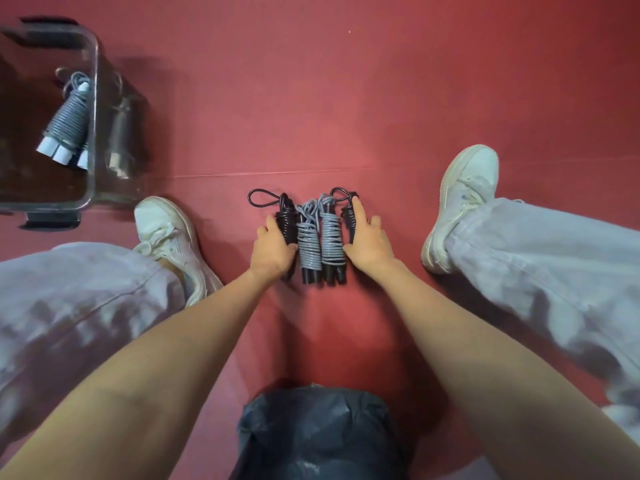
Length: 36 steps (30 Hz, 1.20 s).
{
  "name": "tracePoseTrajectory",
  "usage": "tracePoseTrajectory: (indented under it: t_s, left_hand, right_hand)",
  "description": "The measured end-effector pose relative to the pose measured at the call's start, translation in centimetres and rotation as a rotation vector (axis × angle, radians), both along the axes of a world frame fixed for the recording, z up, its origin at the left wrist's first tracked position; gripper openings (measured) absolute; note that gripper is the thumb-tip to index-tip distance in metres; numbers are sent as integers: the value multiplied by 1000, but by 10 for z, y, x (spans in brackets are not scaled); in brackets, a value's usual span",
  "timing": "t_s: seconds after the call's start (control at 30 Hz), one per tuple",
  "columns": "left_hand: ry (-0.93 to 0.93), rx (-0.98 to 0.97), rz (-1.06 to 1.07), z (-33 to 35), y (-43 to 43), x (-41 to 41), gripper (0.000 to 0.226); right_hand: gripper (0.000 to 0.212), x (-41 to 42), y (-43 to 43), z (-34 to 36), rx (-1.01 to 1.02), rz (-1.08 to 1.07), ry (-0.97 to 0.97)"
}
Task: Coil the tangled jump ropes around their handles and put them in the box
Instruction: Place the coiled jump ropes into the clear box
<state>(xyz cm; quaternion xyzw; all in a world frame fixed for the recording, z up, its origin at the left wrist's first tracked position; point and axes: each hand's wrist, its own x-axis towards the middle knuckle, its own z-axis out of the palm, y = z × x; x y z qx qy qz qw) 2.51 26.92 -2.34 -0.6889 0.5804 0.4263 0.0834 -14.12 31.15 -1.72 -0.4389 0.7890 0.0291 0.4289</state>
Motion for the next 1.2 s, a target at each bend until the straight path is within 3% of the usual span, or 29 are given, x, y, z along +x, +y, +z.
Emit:
tracePoseTrajectory:
  t_s: [0.17,0.3,0.5,0.63,0.77,0.87,1.0,1.2]
  left_hand:
    - [-15,-124,123,18,-2,0,65]
    - [100,-338,169,41,-12,2,64]
    - [302,-406,168,87,-66,-3,61]
    - [233,-563,-14,124,-112,3,59]
    - [208,-639,-66,159,-162,27,60]
    - [194,-662,-83,184,-199,62,59]
    - [108,-682,-257,210,-237,113,59]
    - [67,-581,-201,206,-254,183,54]
  right_hand:
    - [86,-2,-3,7,-51,-73,46]
    - [88,-4,-16,26,-254,-177,65]
    - [89,5,-67,79,-534,-189,-41]
    - [87,21,-110,118,-680,-102,-75]
    - [85,36,-153,146,-766,-38,-70]
    - [84,52,-180,161,-804,3,-73]
    - [86,83,-209,172,-810,21,-91]
    - [86,148,-244,168,-746,95,-160]
